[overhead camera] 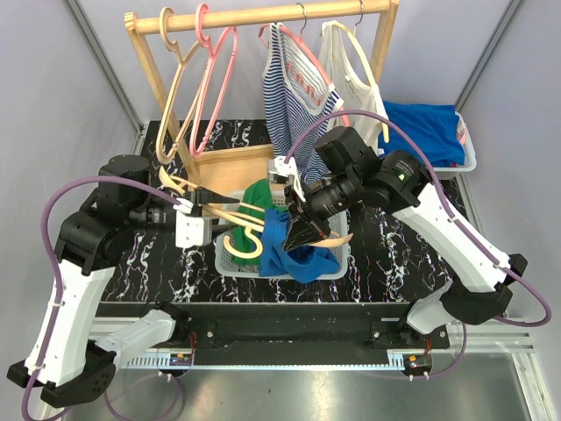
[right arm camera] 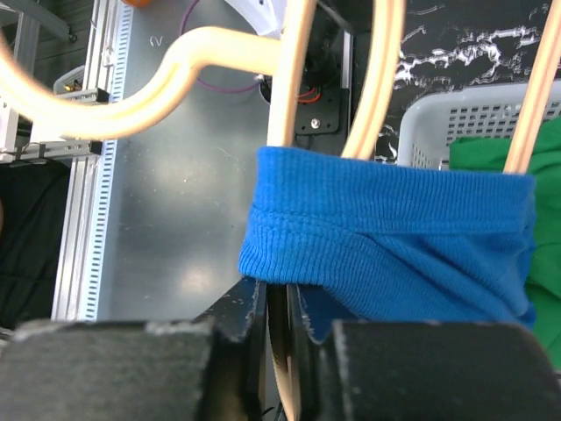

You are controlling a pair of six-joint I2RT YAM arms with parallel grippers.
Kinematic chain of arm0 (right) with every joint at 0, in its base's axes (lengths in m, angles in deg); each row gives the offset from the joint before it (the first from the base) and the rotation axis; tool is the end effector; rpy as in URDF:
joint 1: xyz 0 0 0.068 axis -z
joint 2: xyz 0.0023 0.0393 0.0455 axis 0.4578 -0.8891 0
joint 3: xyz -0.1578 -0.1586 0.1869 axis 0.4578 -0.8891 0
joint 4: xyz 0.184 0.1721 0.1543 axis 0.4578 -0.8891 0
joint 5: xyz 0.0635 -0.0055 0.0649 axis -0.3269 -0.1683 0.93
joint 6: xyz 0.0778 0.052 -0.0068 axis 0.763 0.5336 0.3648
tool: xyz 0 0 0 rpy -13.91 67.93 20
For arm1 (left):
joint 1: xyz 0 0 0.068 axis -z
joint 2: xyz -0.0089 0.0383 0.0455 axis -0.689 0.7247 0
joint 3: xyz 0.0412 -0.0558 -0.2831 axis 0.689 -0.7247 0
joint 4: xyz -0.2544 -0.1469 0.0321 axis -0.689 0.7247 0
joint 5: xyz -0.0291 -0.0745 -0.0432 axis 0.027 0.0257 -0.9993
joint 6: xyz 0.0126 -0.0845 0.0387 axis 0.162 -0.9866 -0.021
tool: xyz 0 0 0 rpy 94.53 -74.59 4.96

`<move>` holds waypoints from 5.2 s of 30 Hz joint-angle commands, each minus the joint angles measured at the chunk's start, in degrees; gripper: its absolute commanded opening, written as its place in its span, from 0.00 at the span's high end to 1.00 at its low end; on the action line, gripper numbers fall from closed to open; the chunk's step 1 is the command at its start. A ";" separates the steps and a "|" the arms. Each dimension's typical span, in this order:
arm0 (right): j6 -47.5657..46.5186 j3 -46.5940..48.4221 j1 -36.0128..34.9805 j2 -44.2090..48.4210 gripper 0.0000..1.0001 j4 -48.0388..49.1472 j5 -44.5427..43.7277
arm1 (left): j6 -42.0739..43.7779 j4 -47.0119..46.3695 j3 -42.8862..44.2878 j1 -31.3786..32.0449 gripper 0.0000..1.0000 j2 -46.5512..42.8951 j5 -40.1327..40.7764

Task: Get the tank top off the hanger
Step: Remove the tank top from the hanger, then place the hanger at the clothesline.

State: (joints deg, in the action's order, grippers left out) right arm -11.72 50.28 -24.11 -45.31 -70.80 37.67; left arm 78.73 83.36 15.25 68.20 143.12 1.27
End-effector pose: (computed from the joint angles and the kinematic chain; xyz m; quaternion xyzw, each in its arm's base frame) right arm 0.1578 0.2928 0.4775 -0.5872 0.6345 0.4471 0.2295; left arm 0.1214 -0.1315 0.4909 0.6933 0.4008 -0.2314 0.5524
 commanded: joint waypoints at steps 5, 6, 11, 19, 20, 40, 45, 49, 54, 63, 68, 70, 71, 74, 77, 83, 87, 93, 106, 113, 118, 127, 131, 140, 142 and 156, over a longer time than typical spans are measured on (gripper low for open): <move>0.57 1.83 -0.06 1.95 0.75 4.43 2.16 | -6.75 1.83 4.12 1.28 1.00 1.04 1.91; 0.66 2.01 -0.15 2.38 0.73 4.43 1.64 | -8.15 2.36 4.74 1.55 1.00 1.40 2.27; 0.92 1.22 -0.06 6.77 0.63 7.50 -5.82 | -16.86 1.23 2.48 1.64 1.00 0.09 5.86; 1.01 -3.08 0.02 12.49 0.59 13.92 -13.65 | -23.19 -8.36 -7.03 1.64 1.00 -4.31 6.93; 1.01 -3.87 0.02 12.67 0.56 14.27 -14.88 | -23.37 -8.36 -7.04 1.64 1.00 -3.96 7.71; 7.16 -18.36 0.02 20.32 0.33 35.62 -34.58 | -17.84 -36.66 -9.24 7.17 1.00 -2.82 39.53; 10.24 -24.35 -0.06 19.70 0.33 46.15 -35.09 | -17.39 -36.40 -8.79 9.46 1.00 -3.08 40.68; 10.06 -26.99 -0.06 18.91 0.32 51.27 -36.87 | -16.87 -35.34 -8.53 10.42 1.00 -3.52 41.29; 9.89 -26.20 0.02 15.05 0.34 54.26 -35.72 | -17.22 -34.64 -8.53 11.30 1.00 -3.52 41.12; 9.62 -26.29 0.02 12.15 0.55 56.99 -33.44 | -17.83 -33.14 -8.44 11.83 1.00 -4.05 39.63; 9.62 -25.59 -0.06 10.83 0.79 57.25 -32.91 | -18.36 -32.79 -8.27 11.92 1.00 -4.31 38.75; 9.45 -25.59 0.02 10.82 0.93 57.34 -33.00 | -18.27 -32.70 -8.27 11.92 1.00 -4.66 38.75; 9.36 -25.67 0.02 11.00 0.96 57.43 -33.43 | -18.19 -32.53 -8.18 11.92 1.00 -4.75 38.66; 8.84 -25.68 -0.06 12.05 1.00 57.08 -33.96 | -17.40 -32.27 -8.27 12.01 1.00 -4.93 39.18; 8.04 -25.68 0.37 14.86 1.00 55.94 -36.67 | -16.96 -32.18 -8.62 11.92 1.00 -5.10 40.50; 6.55 -25.94 4.15 22.41 1.00 52.61 -41.69 | -16.87 -32.26 -10.02 11.83 1.00 -6.16 42.17; 6.28 -26.38 7.75 24.53 1.00 50.49 -42.49 | -16.69 -32.26 -10.46 11.66 1.00 -6.95 42.26; 5.58 -30.50 9.69 26.90 1.00 48.29 -46.53 | -16.16 -31.39 -10.55 11.66 1.00 -8.18 43.13; 6.90 -34.91 12.15 28.41 1.00 45.30 -46.45 | -10.71 -32.35 -12.39 11.39 1.00 -13.89 58.51; 9.70 -31.23 12.07 22.70 1.00 45.47 -28.10 | -15.54 -38.67 -14.60 11.39 1.00 -18.37 65.29; 14.11 -29.02 11.80 15.31 1.00 50.47 -16.22 | -17.40 -39.73 -13.19 11.39 1.00 -18.11 62.57; 6.38 -33.86 10.13 18.64 0.37 40.94 -20.60 | -17.66 -38.59 -12.31 11.39 1.00 -15.57 53.09; 3.30 -32.10 10.13 25.75 0.08 36.96 -22.45 | -18.62 -37.01 -11.96 11.39 1.00 -13.28 46.59; -0.65 -15.75 10.13 28.84 0.00 15.17 -8.05 | -14.85 -35.70 -19.07 11.39 1.00 -15.65 34.10; -1.27 -14.87 10.13 29.10 0.00 14.54 -7.68 | -13.18 -33.77 -19.25 11.39 1.00 -15.56 32.52; -1.80 -17.77 10.04 20.06 0.00 20.69 0.40 | -10.37 -26.90 -13.19 11.39 1.00 -11.35 13.35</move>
State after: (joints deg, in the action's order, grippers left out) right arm -13.54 32.16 -13.75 -24.57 -52.98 32.73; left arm 67.04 58.18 -1.21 79.72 130.82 21.21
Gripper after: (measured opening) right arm 0.994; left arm 0.031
